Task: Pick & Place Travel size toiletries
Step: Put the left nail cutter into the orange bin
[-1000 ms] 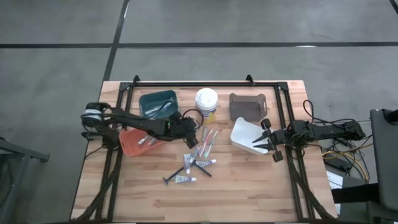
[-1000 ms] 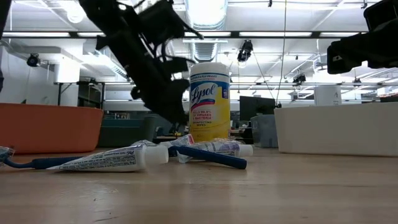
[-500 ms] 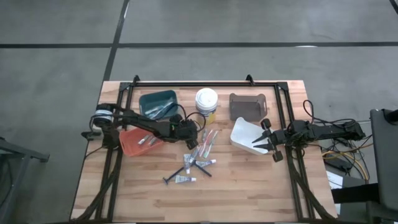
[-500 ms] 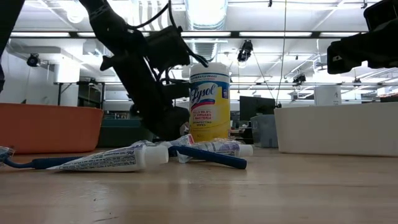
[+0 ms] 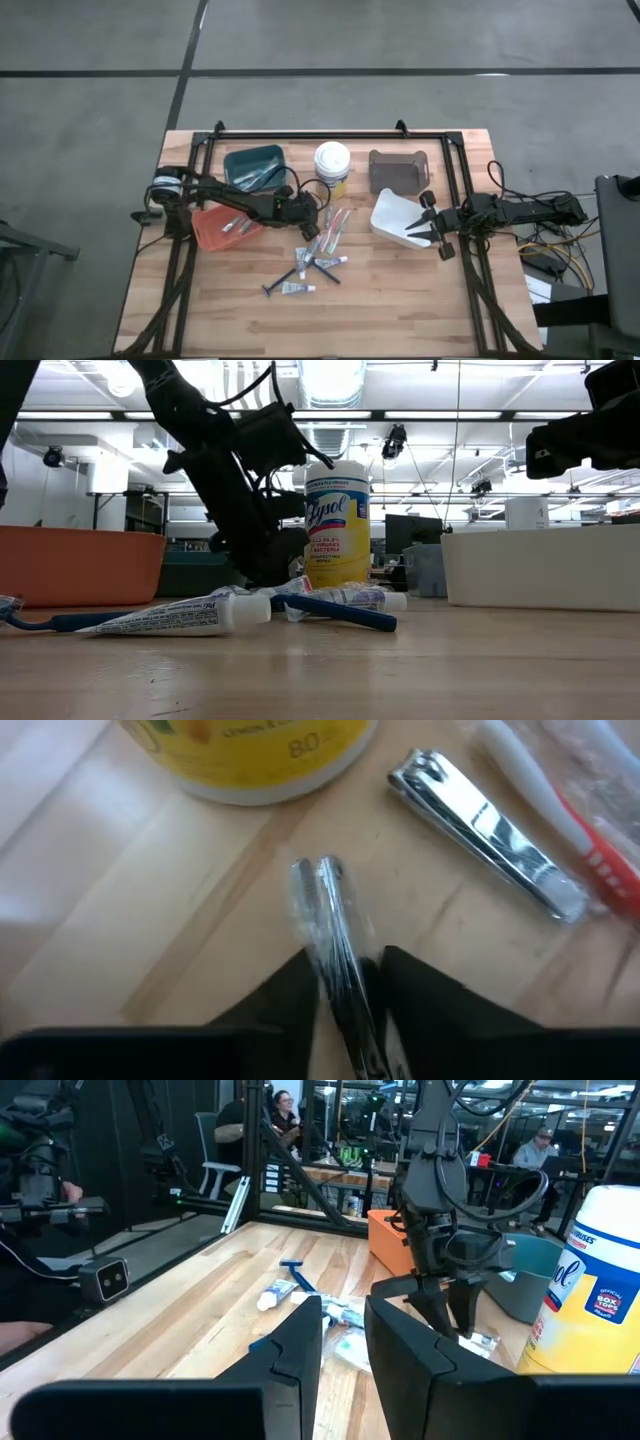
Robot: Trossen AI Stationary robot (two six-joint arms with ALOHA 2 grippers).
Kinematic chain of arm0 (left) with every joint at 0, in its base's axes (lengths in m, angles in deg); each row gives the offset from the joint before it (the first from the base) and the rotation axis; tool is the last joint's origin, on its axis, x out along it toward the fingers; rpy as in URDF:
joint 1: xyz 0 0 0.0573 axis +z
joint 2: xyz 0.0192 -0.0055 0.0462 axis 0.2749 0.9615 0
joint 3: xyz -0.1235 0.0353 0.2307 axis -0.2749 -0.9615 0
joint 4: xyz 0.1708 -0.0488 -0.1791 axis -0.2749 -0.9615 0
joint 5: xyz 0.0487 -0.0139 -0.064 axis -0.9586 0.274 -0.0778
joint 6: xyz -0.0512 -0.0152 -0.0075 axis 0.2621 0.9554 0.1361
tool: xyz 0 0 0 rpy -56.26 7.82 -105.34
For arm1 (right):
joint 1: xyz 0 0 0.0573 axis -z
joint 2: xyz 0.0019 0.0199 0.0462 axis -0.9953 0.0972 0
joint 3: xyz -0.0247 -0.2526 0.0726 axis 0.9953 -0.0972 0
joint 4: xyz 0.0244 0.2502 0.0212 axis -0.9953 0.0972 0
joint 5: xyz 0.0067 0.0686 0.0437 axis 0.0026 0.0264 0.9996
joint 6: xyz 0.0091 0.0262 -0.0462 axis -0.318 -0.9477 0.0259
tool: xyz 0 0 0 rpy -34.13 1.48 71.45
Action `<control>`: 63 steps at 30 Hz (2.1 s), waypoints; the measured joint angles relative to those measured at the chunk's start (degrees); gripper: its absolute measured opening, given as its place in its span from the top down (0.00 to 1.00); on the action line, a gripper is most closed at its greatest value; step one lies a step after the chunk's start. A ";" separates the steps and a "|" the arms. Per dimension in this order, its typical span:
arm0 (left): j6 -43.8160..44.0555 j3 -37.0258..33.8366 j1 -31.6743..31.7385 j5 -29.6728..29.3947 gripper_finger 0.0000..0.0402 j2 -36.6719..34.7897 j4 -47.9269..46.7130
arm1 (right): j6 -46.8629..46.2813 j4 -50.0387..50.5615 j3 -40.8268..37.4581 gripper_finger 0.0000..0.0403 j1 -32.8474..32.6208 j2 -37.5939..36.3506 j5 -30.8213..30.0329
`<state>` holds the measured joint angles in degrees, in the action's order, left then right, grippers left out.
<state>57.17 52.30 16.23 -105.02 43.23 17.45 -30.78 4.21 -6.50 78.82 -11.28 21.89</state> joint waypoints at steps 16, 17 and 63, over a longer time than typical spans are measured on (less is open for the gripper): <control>-2.10 -0.31 -0.74 2.42 0.89 -9.12 -6.96 | 0.02 0.00 0.02 0.82 0.01 -0.02 0.00; -2.08 -0.31 -0.91 1.95 0.90 -10.23 -7.79 | 0.00 0.00 0.00 0.83 0.02 -0.02 0.00; 32.54 -9.57 -20.81 -14.99 0.89 -44.42 -43.45 | 0.01 0.00 0.00 0.82 0.01 -0.02 -0.02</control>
<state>89.71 42.72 -4.59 -120.01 -1.19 -26.00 -30.78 4.21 -6.51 78.82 -11.31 21.87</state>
